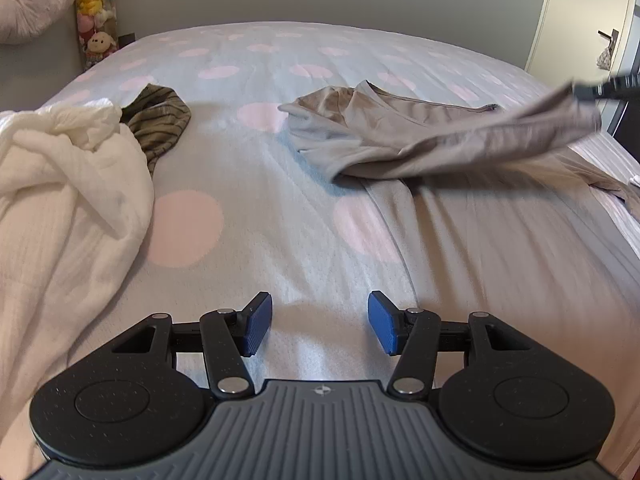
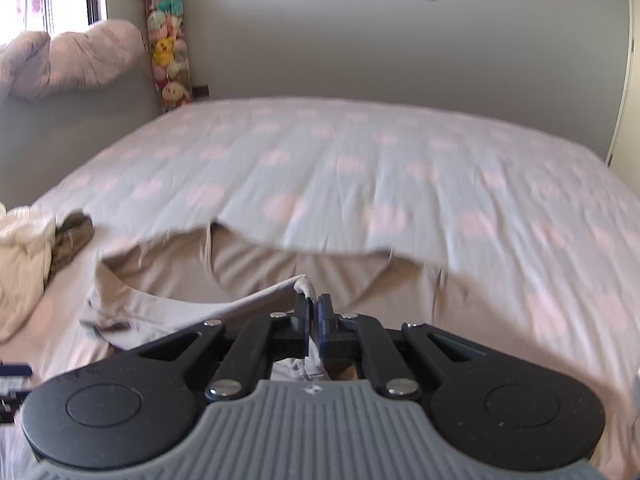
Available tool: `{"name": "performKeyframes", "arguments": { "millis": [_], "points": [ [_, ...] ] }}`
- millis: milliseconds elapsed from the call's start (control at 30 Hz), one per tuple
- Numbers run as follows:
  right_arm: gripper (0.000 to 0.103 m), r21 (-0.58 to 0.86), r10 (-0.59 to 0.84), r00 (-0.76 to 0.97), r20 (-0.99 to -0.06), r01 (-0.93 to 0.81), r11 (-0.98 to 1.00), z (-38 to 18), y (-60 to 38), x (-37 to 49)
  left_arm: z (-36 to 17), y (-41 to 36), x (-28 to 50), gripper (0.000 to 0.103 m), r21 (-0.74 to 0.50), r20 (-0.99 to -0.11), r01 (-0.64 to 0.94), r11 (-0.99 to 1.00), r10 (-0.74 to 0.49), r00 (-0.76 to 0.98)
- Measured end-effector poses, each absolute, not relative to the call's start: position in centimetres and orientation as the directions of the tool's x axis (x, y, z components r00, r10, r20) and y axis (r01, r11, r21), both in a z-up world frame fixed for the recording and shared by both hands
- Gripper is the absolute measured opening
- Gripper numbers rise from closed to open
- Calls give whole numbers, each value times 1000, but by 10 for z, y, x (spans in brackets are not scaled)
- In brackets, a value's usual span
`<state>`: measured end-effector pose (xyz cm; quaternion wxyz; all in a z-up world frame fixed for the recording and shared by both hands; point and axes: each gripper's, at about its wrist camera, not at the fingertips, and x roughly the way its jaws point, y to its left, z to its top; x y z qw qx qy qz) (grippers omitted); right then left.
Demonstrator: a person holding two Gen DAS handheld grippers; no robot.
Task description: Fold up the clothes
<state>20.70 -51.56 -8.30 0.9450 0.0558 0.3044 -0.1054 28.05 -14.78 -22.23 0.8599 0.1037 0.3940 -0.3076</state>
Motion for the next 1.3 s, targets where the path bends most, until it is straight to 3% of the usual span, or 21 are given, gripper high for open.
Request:
{"name": "performKeyframes", "arguments": {
  "millis": [267, 600, 667, 733, 833, 1000, 1100, 1300],
  "points": [
    [5, 26, -197, 809, -554, 253, 967, -48, -538, 223, -216, -204, 315, 51, -37, -717, 655, 755, -477, 509],
    [5, 48, -219, 771, -597, 307, 951, -83, -594, 219, -239, -264, 349, 50, -5, -690, 664, 748, -483, 539],
    [5, 50, -218, 766, -605, 311, 949, -93, -601, 220, -241, -267, 349, 43, 30, -674, 659, 751, -472, 568],
    [5, 59, -212, 761, -614, 312, 948, -102, -608, 220, -239, -268, 349, 26, 50, -668, 662, 748, -468, 579],
    [5, 65, -210, 751, -626, 318, 946, -116, -614, 221, -236, -269, 347, 10, 74, -661, 668, 741, -464, 589],
    [5, 87, -217, 753, -621, 342, 936, -125, -624, 218, -222, -255, 346, 5, 77, -657, 644, 761, -447, 607],
    [5, 90, -209, 742, -637, 341, 936, -132, -625, 220, -219, -231, 355, 4, -13, -685, 595, 804, -440, 581],
    [5, 32, -248, 654, -714, 384, 923, -162, -631, 227, -229, -230, 359, 0, 33, -725, 585, 810, -384, 572]
  ]
}}
